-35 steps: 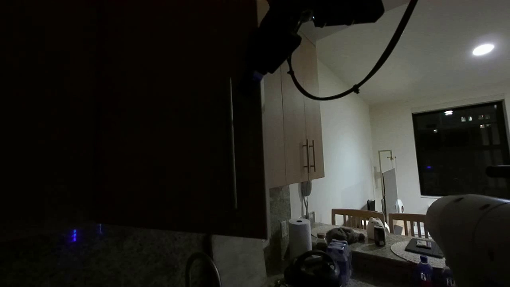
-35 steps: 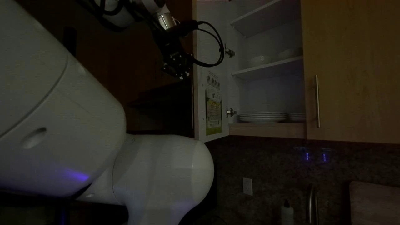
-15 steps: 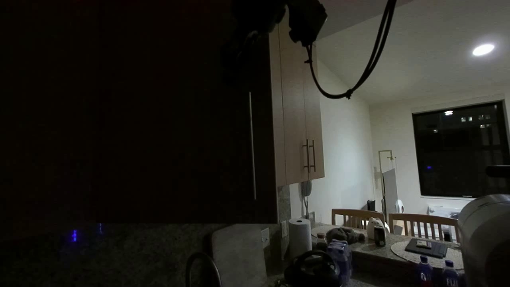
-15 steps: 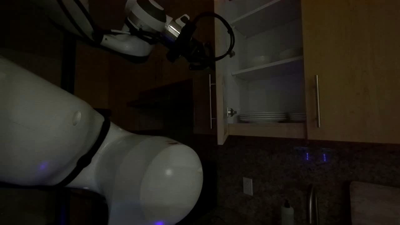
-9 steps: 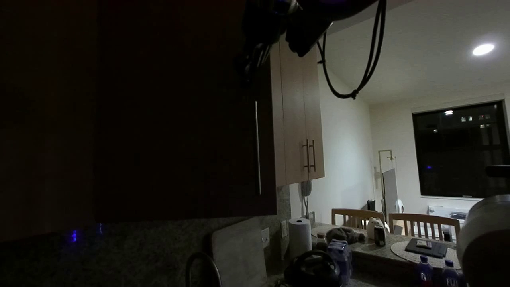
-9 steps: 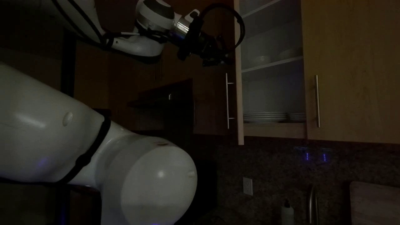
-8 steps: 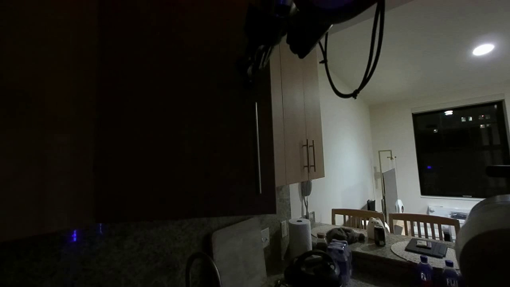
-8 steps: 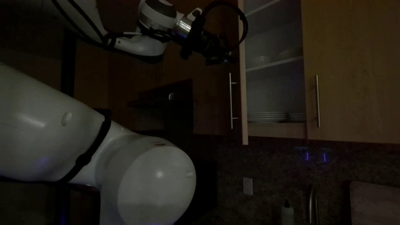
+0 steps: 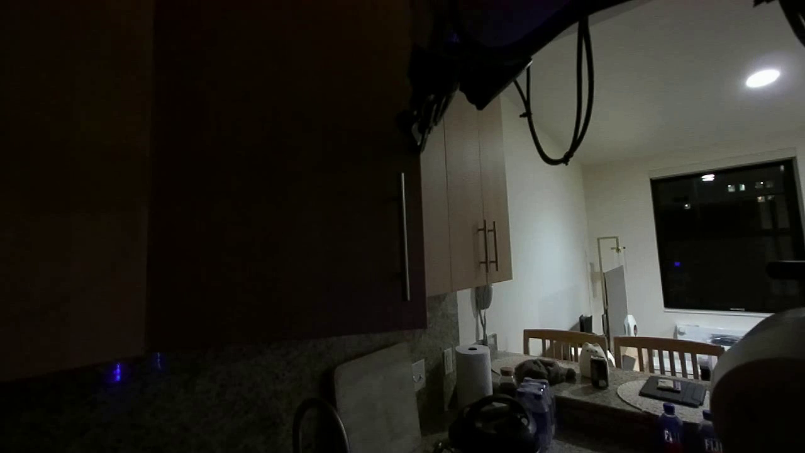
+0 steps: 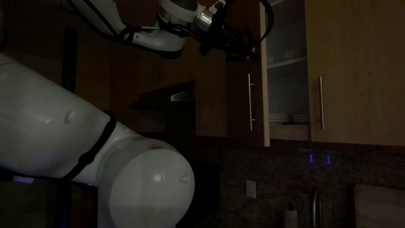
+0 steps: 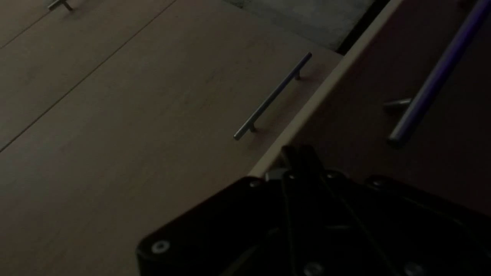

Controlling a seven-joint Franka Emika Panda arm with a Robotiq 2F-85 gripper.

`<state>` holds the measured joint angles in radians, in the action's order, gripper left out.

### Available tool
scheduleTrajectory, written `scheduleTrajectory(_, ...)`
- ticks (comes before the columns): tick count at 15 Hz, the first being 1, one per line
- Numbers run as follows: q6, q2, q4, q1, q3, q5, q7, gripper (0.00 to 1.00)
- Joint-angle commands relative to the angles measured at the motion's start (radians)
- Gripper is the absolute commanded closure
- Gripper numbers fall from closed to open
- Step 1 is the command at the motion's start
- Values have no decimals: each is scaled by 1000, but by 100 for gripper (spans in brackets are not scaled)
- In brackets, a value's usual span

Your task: Close the drawer

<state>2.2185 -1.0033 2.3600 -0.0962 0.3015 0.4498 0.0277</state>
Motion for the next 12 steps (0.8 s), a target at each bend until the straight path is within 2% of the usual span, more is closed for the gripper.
scheduleTrajectory(1,10,74,-31,77,-59,-28,-45,93)
scheduleTrajectory(6,61,126,-46,138,-116,-43,-47,93)
scheduleTrajectory(12,149,160,-48,139,-139,-39,-41,93)
